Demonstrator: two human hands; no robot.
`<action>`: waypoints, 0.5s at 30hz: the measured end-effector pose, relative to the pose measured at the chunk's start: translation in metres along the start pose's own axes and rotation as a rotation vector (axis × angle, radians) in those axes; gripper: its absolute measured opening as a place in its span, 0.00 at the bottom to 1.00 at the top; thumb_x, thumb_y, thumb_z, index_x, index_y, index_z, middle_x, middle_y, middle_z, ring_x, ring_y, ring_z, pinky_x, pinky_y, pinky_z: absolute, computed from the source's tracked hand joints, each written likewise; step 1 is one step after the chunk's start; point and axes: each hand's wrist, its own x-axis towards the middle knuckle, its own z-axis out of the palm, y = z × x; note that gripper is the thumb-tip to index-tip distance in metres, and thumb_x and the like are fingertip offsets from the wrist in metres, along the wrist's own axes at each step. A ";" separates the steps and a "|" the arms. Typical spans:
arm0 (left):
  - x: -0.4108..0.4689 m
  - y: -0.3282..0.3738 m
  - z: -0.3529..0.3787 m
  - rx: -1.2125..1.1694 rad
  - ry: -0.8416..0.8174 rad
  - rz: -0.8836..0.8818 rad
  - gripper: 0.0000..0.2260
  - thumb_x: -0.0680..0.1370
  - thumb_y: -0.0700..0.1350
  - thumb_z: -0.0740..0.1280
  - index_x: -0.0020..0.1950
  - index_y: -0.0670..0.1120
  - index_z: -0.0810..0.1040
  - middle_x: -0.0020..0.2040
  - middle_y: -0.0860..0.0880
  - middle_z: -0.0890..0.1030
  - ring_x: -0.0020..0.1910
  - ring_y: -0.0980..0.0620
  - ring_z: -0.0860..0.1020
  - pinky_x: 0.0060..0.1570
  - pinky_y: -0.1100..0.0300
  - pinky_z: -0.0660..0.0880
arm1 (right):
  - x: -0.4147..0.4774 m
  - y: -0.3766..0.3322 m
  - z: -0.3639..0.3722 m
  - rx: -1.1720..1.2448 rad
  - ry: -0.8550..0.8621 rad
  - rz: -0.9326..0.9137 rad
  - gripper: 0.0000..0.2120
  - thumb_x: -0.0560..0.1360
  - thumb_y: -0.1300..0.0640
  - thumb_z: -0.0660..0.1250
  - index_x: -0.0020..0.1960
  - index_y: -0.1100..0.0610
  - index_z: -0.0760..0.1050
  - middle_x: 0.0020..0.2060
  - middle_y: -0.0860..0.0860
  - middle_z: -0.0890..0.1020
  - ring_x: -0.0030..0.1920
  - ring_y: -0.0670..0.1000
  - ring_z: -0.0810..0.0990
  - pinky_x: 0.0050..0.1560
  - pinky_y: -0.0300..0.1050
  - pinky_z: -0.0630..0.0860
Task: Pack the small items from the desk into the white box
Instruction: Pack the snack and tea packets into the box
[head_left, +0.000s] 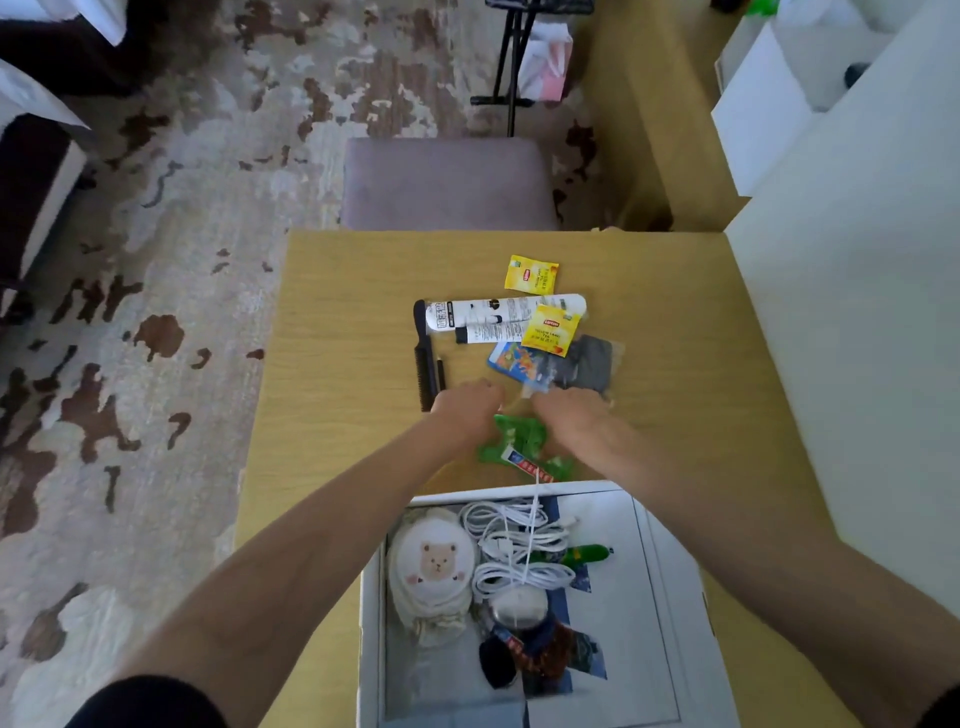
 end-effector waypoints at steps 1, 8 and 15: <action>0.003 0.000 0.002 0.018 -0.004 0.004 0.20 0.72 0.48 0.72 0.61 0.47 0.73 0.60 0.48 0.75 0.59 0.46 0.76 0.49 0.50 0.75 | 0.001 0.001 0.001 0.017 -0.023 -0.001 0.24 0.70 0.53 0.75 0.63 0.56 0.74 0.56 0.53 0.81 0.55 0.56 0.81 0.48 0.47 0.77; 0.005 -0.010 0.004 -0.114 -0.141 -0.030 0.19 0.71 0.52 0.73 0.57 0.45 0.75 0.56 0.47 0.79 0.54 0.46 0.77 0.48 0.53 0.74 | -0.012 0.032 0.002 0.265 -0.072 -0.057 0.12 0.74 0.52 0.72 0.52 0.57 0.74 0.47 0.54 0.80 0.43 0.54 0.77 0.38 0.45 0.70; -0.040 -0.009 -0.016 -0.497 0.094 -0.100 0.10 0.75 0.48 0.71 0.46 0.45 0.72 0.45 0.47 0.76 0.45 0.49 0.73 0.39 0.59 0.67 | -0.068 0.060 -0.009 0.808 0.335 -0.123 0.04 0.75 0.59 0.70 0.49 0.58 0.77 0.42 0.54 0.81 0.41 0.52 0.78 0.43 0.47 0.74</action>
